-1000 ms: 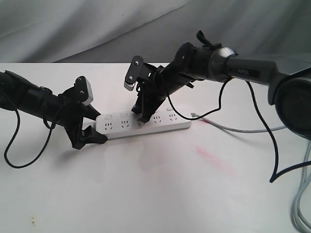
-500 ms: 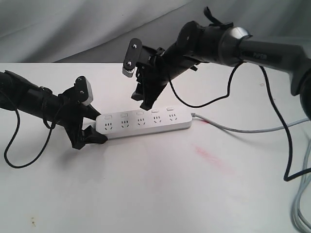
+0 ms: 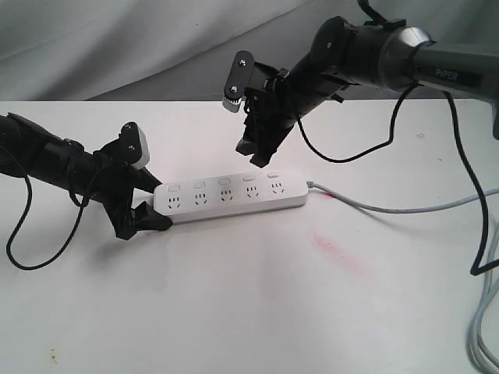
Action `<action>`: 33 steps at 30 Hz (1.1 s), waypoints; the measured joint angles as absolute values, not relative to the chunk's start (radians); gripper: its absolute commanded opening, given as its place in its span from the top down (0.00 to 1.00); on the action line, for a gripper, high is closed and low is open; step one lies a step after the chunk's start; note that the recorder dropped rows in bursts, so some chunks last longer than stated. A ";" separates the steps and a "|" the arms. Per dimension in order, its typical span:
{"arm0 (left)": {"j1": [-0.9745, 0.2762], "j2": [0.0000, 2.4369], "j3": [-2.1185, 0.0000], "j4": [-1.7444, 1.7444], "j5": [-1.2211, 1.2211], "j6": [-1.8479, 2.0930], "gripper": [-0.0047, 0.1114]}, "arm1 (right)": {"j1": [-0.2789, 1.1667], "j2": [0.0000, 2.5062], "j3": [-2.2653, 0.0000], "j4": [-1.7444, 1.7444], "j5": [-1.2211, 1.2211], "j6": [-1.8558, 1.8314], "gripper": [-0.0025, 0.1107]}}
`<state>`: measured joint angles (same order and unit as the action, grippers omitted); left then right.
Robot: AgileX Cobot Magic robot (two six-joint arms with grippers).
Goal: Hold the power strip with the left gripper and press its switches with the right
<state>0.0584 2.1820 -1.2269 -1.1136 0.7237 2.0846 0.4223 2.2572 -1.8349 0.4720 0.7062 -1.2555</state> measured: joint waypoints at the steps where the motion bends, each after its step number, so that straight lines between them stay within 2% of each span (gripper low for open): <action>1: 0.058 2.182 -1.227 -1.114 0.724 2.085 0.46 | 0.420 2.257 -1.835 0.472 0.708 -1.256 0.52; 33: 0.058 2.182 -1.227 -1.114 0.724 2.085 0.46 | 0.418 2.360 -1.835 0.497 0.663 -1.251 0.52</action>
